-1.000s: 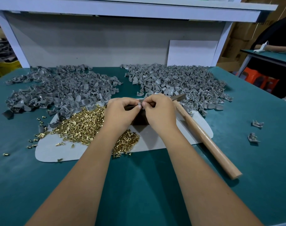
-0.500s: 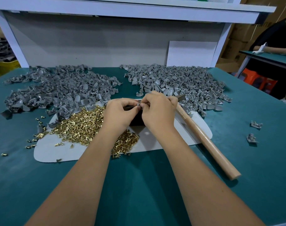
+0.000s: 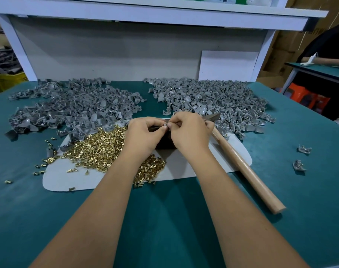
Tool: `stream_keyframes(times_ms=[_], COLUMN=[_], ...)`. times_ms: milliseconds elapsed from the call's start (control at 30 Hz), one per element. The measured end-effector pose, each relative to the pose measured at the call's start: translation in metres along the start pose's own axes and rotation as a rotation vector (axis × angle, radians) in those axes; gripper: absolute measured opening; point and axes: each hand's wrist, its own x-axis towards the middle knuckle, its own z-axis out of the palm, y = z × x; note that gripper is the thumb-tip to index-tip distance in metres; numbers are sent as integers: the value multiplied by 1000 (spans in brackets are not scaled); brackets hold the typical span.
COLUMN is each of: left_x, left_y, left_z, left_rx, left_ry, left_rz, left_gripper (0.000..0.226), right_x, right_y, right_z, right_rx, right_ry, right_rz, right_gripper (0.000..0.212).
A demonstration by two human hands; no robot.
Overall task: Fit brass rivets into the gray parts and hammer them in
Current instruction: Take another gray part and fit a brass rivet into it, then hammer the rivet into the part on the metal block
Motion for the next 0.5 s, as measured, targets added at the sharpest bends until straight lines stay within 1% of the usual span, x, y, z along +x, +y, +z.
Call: stream_keyframes(times_ms=[67, 133, 233, 300, 333, 400, 467, 500], left_x=[-1, -1, -1, -2, -2, -2, -3, -3], left_y=[1, 2, 4, 5, 5, 5, 5, 5], left_z=[-1, 0, 0, 0, -1, -1, -2, -1], left_rx=[0, -18, -23, -36, -44, -54, -60, -62], left_ry=[-3, -1, 8, 1, -2, -1, -3, -6], left_rz=[-5, -24, -72, -88, -92, -89, -84, -85], left_gripper=[10, 10, 9, 9, 9, 9, 10, 11], right_x=[-3, -4, -1, 2, 4, 6, 7, 7], right_y=[4, 7, 9, 14, 18, 26, 33, 37], right_z=[2, 0, -10, -21, -27, -37, -45, -47], right_rx=[45, 103, 221, 215, 161, -47, -286, -368], right_ry=[-5, 6, 97, 134, 135, 125, 84, 43], right_rz=[2, 28, 127, 200, 221, 230, 252, 280], right_gripper=[9, 10, 13, 18, 20, 23, 24, 25])
